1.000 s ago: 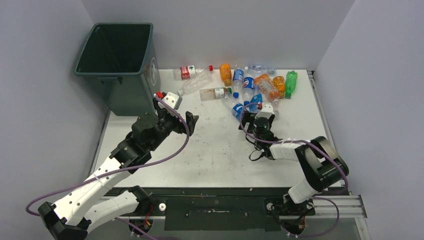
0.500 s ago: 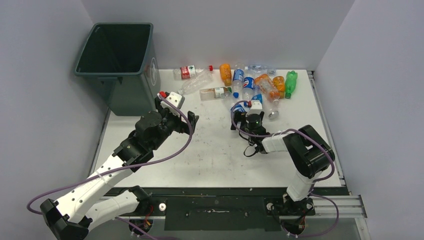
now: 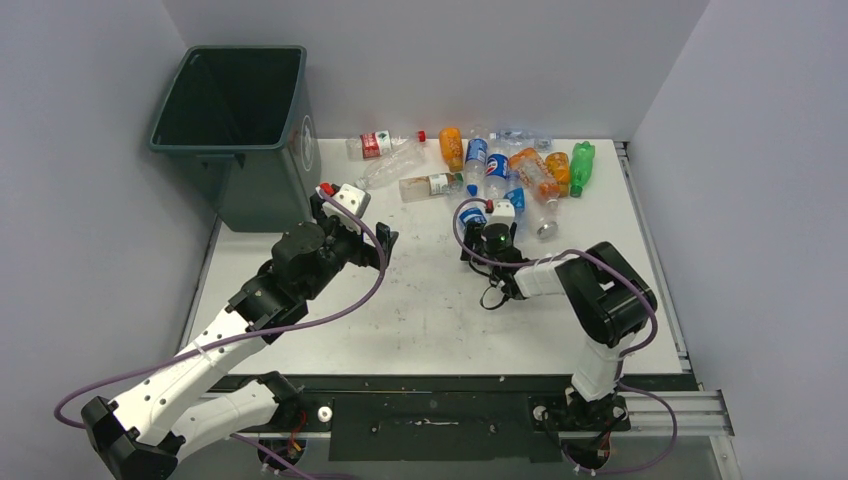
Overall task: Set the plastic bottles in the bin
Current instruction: Pick up the plastic bottle at the center of the board.
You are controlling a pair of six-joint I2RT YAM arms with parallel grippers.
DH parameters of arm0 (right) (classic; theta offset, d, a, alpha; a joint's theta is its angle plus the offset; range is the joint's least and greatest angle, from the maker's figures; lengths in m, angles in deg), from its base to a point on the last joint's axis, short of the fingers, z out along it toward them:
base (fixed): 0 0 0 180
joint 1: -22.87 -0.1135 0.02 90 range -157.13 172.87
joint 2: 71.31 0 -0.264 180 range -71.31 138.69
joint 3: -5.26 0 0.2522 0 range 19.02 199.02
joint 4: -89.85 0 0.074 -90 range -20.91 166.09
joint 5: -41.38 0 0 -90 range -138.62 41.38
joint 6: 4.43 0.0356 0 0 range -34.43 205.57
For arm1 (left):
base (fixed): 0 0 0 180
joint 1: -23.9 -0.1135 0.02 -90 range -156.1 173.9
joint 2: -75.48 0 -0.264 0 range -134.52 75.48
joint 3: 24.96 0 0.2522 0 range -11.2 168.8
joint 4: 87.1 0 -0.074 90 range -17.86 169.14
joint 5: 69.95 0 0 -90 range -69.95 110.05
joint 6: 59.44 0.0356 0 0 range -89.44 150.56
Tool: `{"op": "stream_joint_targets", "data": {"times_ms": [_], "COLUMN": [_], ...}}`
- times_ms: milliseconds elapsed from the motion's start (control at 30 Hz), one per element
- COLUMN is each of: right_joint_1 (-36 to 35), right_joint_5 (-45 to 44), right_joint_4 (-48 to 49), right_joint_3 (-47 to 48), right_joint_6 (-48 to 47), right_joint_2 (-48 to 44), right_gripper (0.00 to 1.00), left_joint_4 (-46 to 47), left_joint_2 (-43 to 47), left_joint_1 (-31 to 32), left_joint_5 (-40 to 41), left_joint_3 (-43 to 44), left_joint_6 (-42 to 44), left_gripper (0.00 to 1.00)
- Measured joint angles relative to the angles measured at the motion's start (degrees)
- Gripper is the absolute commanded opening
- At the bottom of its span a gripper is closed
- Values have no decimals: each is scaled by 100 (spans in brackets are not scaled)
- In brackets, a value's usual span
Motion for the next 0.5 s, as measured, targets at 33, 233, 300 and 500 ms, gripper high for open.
{"op": "stream_joint_targets", "data": {"times_ms": [33, 233, 300, 500], "right_joint_1": [0, 4, 2, -280], "right_joint_5": [-35, -90, -98, -192], "right_joint_4": [-28, -221, -280, -1152], "right_joint_3": [20, 111, 98, -87], "right_joint_6": [-11, -7, 7, 96], "right_joint_2": [28, 52, 9, -944], "right_gripper": [54, 30, 21, 5], "left_joint_4": [0, 0, 2, 79], "left_joint_2": [0, 2, 11, 149], "left_joint_1": [0, 22, 22, 98], "left_joint_5": [0, 11, 31, 203], "left_joint_3": [0, 0, -7, -173], "left_joint_6": [0, 4, 11, 175], "left_gripper": [96, 96, 96, 96]}}
